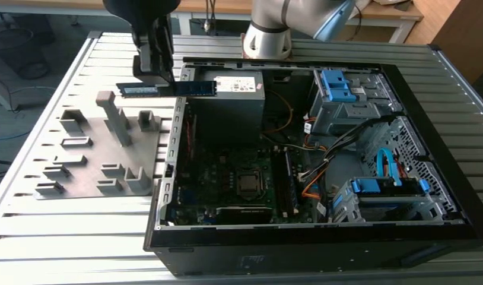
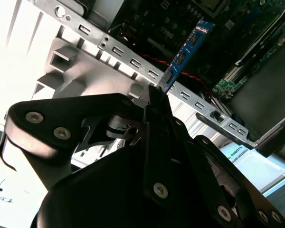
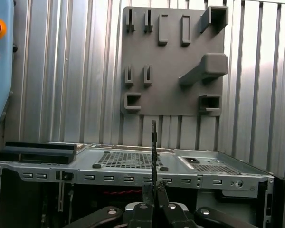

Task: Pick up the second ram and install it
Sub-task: 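Pick up the second ram and move it above second insertion slot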

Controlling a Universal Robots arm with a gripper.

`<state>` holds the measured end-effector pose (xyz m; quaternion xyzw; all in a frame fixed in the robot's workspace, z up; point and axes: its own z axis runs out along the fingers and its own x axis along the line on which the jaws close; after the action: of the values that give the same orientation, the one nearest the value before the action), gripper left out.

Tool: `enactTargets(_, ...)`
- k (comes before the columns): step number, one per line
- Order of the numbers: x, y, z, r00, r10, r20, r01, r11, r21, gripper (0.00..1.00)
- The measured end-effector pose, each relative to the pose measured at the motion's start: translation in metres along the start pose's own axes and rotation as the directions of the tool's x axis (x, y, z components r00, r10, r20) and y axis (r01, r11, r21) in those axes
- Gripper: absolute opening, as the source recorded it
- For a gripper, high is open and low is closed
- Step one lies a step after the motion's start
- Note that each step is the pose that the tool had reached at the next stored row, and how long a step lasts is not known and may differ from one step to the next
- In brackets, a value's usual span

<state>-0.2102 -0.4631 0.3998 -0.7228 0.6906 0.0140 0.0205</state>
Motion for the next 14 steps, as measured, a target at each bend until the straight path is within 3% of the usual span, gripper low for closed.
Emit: enactTargets(14, 0.0006, -0.0267, 0.0012, 1.0000, 0.000, 0.0000, 0.000, 1.0000, -0.0005, 0.14)
